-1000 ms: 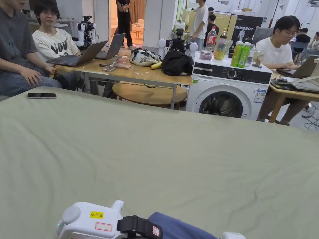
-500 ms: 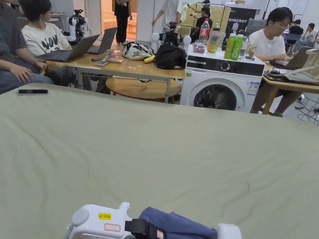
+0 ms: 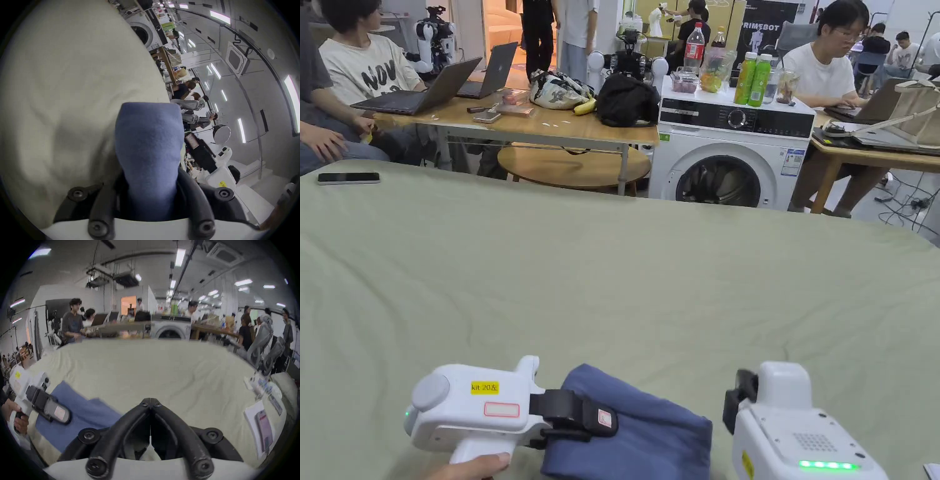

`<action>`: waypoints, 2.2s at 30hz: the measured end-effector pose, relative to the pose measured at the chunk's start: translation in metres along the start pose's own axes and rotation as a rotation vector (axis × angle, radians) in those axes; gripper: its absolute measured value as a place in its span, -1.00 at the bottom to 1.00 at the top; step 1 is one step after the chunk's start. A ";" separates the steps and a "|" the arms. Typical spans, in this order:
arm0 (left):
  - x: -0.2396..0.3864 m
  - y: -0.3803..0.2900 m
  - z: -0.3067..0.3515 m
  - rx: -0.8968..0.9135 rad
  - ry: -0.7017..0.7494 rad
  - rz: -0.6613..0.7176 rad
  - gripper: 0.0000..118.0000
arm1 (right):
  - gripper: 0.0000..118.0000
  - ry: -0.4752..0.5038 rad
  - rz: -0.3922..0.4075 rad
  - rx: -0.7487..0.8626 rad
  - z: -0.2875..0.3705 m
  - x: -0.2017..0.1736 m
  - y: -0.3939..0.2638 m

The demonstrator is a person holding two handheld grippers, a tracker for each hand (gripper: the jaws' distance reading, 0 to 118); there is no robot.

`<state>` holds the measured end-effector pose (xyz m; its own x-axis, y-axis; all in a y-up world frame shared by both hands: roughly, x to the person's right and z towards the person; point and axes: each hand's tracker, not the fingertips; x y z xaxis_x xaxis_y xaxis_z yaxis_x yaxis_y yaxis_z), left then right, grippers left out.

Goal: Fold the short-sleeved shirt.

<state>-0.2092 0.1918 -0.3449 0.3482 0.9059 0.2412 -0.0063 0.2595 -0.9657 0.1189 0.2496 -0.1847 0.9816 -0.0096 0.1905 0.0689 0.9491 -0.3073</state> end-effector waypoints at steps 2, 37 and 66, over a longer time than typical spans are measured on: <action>0.008 0.004 0.015 0.011 0.013 -0.005 -0.69 | -1.00 -0.009 -0.022 0.071 0.003 -0.003 0.019; -0.044 0.032 0.450 0.247 0.807 0.308 -0.69 | -1.00 0.311 0.086 0.115 -0.042 -0.240 0.045; -0.025 0.033 0.404 0.398 1.086 -0.136 -0.01 | -1.00 0.295 0.122 0.065 -0.049 -0.209 0.039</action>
<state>-0.5973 0.3131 -0.3443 0.9873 0.1494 -0.0549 -0.1340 0.5941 -0.7931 -0.0744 0.2731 -0.2825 0.9918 0.0237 -0.1255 -0.0547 0.9668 -0.2497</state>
